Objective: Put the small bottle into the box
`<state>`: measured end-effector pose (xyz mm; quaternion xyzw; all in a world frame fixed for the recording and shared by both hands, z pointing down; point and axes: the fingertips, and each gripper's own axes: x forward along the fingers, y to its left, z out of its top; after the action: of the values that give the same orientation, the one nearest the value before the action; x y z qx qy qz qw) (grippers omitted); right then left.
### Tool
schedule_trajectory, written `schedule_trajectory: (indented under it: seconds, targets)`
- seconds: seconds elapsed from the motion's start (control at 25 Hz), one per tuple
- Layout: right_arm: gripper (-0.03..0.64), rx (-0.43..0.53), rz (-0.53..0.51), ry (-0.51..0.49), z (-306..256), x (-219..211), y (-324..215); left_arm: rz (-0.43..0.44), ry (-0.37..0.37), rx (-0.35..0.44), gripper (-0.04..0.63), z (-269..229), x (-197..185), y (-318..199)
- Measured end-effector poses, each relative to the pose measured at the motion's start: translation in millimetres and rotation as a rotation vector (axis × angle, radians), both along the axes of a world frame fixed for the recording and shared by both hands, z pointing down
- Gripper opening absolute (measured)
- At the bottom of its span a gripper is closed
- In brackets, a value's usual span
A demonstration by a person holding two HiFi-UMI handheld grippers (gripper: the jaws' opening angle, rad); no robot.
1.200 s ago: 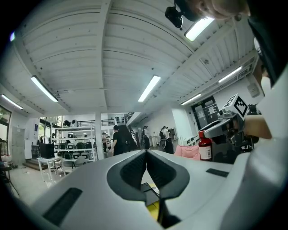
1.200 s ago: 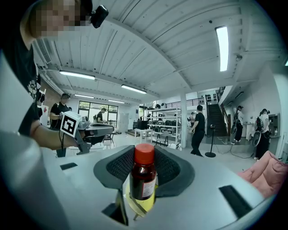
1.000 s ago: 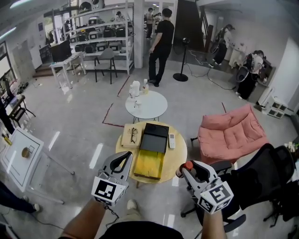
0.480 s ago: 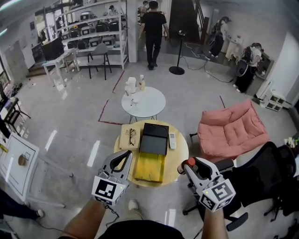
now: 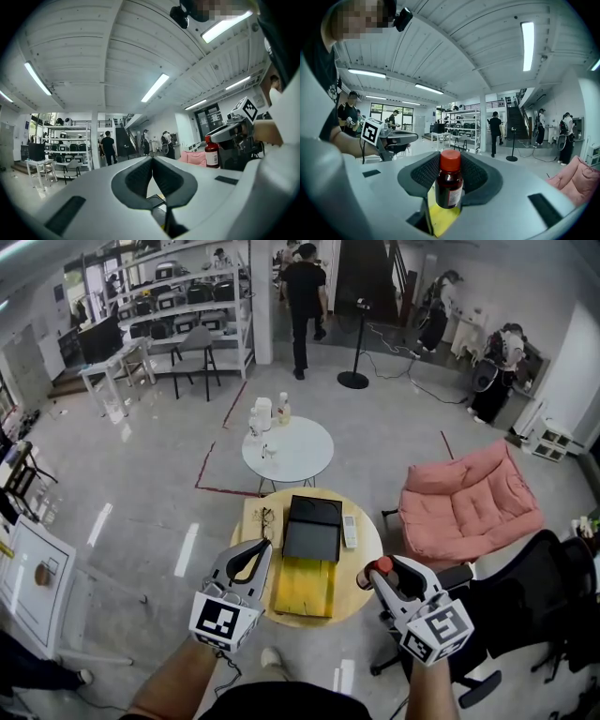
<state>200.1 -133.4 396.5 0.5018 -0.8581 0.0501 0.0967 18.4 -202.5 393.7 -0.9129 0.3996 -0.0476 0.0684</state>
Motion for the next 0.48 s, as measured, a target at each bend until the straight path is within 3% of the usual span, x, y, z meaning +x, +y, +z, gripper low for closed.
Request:
schedule_trajectory:
  seconds: [0.48]
  targets:
    - [0.147, 0.016, 0.012, 0.019, -12.5, -26.8, -47.3, 0.033, 0.012, 0.011, 0.017, -14.2, -1.7, -46.5]
